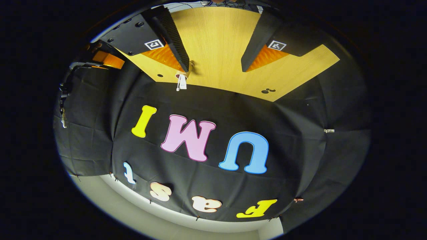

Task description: Put the toothbrush and toothpaste on the desktop into the cup, then pick up the cup and place it on the coaster on the desktop.

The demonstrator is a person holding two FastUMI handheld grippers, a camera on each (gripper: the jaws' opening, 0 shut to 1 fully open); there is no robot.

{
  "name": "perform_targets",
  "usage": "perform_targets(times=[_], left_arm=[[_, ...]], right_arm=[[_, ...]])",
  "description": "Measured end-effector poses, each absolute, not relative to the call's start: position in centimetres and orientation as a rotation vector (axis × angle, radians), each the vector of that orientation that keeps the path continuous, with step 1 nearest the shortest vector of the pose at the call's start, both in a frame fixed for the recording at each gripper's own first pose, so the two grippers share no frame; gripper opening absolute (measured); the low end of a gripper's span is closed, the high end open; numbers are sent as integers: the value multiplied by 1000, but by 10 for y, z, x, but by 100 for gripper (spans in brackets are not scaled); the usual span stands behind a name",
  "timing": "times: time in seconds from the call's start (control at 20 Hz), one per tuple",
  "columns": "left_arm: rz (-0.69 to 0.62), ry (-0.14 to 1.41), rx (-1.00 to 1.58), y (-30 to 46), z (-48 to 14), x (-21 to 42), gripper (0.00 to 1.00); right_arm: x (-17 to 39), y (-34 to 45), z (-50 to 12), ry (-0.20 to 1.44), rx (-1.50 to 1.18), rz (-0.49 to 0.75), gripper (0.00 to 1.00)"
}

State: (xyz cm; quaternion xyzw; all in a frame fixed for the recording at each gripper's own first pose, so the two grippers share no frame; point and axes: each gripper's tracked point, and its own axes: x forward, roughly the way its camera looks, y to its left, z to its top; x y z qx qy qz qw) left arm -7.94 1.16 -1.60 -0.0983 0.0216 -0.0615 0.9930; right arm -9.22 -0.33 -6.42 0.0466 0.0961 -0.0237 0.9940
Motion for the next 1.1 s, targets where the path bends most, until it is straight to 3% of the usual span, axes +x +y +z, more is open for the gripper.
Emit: perform_targets(times=[1.1], left_arm=[[-194,81,-98,-37,-42,-102,98]], right_arm=[[-132,3,-95,270,52,-10,98]])
